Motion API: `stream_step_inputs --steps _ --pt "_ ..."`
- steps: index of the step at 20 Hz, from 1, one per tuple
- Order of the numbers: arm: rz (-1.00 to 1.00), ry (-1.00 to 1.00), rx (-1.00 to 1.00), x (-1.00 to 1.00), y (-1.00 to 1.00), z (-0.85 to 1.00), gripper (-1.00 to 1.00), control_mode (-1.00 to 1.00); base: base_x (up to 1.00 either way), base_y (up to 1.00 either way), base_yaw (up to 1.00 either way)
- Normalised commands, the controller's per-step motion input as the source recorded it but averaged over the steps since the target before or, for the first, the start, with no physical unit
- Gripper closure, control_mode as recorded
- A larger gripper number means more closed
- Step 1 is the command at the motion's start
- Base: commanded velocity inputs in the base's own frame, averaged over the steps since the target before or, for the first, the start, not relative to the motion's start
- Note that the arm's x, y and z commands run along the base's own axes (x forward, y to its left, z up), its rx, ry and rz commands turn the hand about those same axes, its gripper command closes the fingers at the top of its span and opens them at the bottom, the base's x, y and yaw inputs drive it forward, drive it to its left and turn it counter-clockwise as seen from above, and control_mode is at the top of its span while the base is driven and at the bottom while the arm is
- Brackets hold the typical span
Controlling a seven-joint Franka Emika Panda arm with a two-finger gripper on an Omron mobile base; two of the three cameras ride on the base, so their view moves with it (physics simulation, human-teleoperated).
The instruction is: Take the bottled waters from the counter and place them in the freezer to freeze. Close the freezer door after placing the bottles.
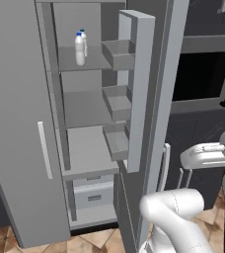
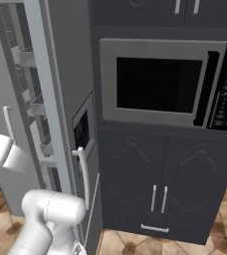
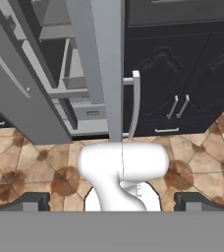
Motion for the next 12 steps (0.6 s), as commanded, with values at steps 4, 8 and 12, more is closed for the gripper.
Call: stream_step_inputs --steps 4,8,12 --pt "0.08 -0.02 0.00 0.49 -0.01 0.00 -1.00 -1.00 0.00 0.00 0.00" --pt "0.16 -0.04 0.02 0.58 -0.26 0.00 -1.00 -1.00 0.00 0.00 0.00" --pt "0.20 0.00 0.05 0.97 -0.59 0.00 -1.00 -1.00 0.00 0.00 0.00"
